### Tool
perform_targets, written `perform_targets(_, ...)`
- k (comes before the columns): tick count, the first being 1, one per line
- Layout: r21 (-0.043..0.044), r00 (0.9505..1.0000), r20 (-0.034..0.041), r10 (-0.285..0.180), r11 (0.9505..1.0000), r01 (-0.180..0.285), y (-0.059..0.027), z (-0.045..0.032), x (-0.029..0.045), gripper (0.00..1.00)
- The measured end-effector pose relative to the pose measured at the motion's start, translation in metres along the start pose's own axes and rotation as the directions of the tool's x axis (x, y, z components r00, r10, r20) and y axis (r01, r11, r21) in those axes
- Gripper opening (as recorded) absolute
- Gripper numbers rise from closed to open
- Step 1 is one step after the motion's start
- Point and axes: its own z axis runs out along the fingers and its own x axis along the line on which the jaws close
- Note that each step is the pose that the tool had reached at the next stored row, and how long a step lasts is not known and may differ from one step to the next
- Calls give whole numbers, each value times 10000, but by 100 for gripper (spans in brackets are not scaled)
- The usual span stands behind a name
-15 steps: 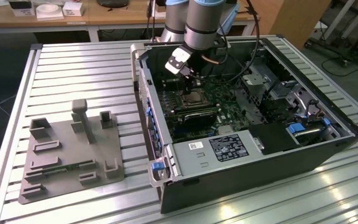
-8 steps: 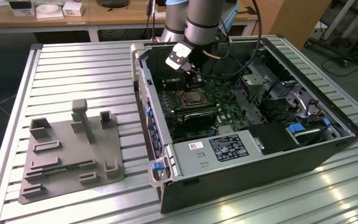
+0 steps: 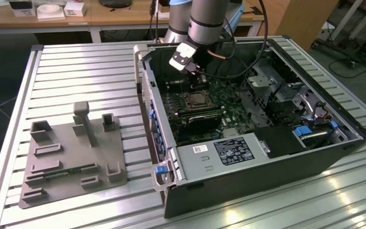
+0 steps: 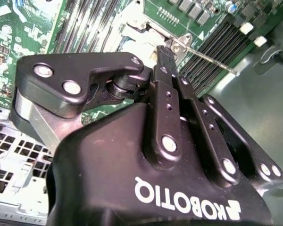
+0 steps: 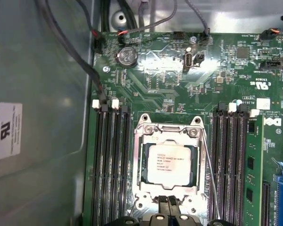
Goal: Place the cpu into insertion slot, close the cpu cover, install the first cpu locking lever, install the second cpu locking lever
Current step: 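Install the first cpu locking lever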
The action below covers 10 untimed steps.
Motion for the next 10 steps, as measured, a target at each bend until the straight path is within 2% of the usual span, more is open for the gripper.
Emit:
perform_targets(4, 15, 9981, 0, -624, 9981, 624, -2, 0, 0, 11)
perform_targets(8, 32, 9909, -3, -1349, 9909, 1349, -2, 2, 0, 11)
perform_targets(10, 36, 9878, -5, -1557, 9878, 1557, -5, 2, 0, 11)
